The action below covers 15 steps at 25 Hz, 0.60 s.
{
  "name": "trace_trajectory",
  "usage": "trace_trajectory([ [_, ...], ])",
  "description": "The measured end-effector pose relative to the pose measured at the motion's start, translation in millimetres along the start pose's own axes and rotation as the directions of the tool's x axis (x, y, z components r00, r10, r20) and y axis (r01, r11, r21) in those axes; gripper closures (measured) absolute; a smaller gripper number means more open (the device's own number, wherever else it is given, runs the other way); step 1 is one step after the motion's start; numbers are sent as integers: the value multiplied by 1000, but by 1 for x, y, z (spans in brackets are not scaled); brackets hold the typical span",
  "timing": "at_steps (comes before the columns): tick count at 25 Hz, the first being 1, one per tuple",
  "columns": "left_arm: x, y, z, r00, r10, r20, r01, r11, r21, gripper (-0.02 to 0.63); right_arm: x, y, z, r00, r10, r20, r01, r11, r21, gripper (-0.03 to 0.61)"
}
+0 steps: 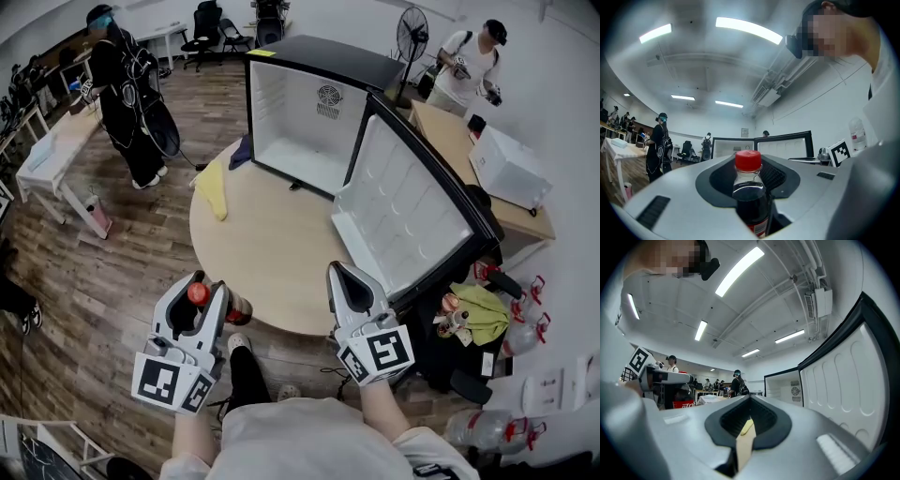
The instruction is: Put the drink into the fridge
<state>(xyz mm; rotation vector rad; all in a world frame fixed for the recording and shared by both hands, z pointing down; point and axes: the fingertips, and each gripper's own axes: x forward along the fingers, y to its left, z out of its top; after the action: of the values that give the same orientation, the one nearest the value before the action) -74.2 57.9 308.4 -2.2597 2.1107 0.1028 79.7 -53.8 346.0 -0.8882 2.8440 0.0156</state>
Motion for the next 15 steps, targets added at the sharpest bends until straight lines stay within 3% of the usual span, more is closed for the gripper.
trace_trajectory([
  [15,110,98,0,994,-109,-3,109,994,-5,469,119,-39,-3,993,-116,12,116,993,-23,568],
])
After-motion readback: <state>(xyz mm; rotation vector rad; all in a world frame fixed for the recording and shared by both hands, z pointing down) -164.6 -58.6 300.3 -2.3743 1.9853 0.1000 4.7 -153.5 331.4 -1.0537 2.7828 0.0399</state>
